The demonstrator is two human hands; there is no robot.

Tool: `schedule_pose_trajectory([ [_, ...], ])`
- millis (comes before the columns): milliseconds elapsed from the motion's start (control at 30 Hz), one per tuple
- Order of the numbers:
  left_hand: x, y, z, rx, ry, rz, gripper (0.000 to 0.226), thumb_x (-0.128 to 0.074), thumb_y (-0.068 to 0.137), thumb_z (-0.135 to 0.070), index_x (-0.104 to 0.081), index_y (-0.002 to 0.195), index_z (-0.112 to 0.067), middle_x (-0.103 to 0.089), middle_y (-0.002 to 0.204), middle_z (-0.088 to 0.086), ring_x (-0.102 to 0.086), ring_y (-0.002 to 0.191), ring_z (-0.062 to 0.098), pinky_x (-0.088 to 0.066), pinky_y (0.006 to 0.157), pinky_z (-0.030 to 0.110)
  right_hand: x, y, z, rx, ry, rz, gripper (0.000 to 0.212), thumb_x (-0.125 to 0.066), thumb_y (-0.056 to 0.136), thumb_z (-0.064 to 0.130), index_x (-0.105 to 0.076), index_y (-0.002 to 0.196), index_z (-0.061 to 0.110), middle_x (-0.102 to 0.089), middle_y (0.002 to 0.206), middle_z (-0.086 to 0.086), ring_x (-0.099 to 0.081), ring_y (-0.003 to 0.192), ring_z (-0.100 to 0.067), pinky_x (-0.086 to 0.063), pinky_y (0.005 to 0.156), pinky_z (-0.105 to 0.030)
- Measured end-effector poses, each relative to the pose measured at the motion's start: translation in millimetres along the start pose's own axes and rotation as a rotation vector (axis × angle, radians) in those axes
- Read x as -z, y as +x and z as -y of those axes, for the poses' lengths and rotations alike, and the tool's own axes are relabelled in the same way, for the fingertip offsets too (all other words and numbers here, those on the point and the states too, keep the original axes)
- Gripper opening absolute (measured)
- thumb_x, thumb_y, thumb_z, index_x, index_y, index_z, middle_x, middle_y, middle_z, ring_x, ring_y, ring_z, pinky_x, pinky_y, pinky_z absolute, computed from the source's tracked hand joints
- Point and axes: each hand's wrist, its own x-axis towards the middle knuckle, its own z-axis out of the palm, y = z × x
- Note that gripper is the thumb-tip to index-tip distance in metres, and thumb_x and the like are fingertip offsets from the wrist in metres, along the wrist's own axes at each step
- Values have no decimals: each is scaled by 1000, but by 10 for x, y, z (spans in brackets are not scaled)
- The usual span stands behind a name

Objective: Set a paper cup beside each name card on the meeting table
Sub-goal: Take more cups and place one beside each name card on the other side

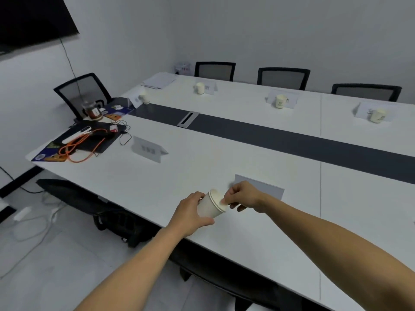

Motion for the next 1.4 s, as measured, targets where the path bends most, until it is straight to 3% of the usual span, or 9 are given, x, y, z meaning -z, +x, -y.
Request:
schedule_pose_trajectory([
  [200,153,422,61,16,24,1,69,-86,64,-32,-53,124,-19,-60,116,-3,-59,100,19,-52,84,34,85,489,124,11,91,42,13,-79,77,4,-67,73,7,-65,68,-7,-61,63,-18,-52,58,-26],
  [367,247,993,-62,-7,69,11,67,-86,64,-31,-54,122,-21,-59,114,-4,-58,99,19,-53,84,35,422,851,254,20,126,-17,12,-76,77,0,-70,69,6,-65,61,-10,-58,58,-21,-54,60,-29],
  [467,184,1243,-81,-5,76,38,67,-86,64,-31,-54,121,-21,-59,114,-3,-58,99,19,-52,83,35,636,979,230,-1,113,-69,9,-72,79,-1,-70,73,4,-65,68,-12,-59,62,-22,-55,63,-30],
  [633,128,1623,67,34,108,96,68,-86,64,-32,-54,122,-21,-58,116,-2,-59,101,20,-52,86,37,1088,1148,185,-52,141,-259,9,-62,86,-2,-65,78,-2,-60,74,-14,-54,61,-19,-49,52,-24],
  [800,94,2052,235,48,124,151,70,-85,63,-33,-53,124,-21,-57,117,-3,-57,103,19,-50,86,34,1597,1488,-89,-180,195,-591,7,-61,89,1,-66,93,-2,-64,95,-17,-63,70,-23,-49,56,-26],
  [900,48,2307,343,54,116,195,68,-85,64,-33,-53,122,-21,-57,116,-3,-58,102,19,-51,86,35,1763,1739,-368,-321,191,-715,15,-64,90,3,-65,104,-3,-67,100,-20,-68,76,-26,-58,65,-32],
  [1000,-38,2495,508,61,116,232,67,-85,65,-31,-53,122,-20,-57,116,-2,-57,102,20,-50,86,35,1738,1927,-634,-452,176,-735,19,-68,89,4,-65,107,-3,-69,99,-21,-71,76,-29,-62,76,-39],
  [1233,-228,2719,840,103,88,307,66,-87,64,-29,-54,121,-20,-58,115,-2,-58,100,20,-51,84,36,1542,2157,-900,-599,175,-734,18,-70,86,4,-62,102,1,-65,78,-16,-70,66,-30,-62,78,-43],
  [1400,-264,2766,905,117,68,312,67,-87,64,-27,-54,122,-19,-58,116,-2,-58,101,21,-52,86,37,1510,2175,-877,-647,118,-724,20,-72,84,4,-62,100,0,-68,88,-21,-73,72,-34,-63,77,-43],
])
